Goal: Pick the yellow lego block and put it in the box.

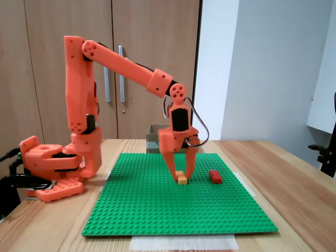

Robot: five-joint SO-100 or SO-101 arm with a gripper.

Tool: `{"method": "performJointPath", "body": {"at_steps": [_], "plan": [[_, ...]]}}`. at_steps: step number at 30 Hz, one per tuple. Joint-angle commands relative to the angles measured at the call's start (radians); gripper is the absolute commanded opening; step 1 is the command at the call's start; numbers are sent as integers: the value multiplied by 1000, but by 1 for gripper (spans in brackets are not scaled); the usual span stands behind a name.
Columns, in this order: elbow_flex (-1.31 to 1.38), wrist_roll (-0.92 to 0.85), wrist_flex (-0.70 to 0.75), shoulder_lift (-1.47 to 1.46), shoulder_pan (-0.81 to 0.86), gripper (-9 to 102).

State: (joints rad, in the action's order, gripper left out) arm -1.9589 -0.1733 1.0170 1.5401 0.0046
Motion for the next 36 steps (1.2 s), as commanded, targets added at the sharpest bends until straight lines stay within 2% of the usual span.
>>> {"method": "performJointPath", "body": {"at_steps": [1, 7, 17, 36], "plan": [[8, -6, -12, 20, 0, 10], [8, -9, -14, 20, -2, 8], [8, -35, -17, 43, -5, -1], [6, 6, 86, 221, -66, -1]]}}
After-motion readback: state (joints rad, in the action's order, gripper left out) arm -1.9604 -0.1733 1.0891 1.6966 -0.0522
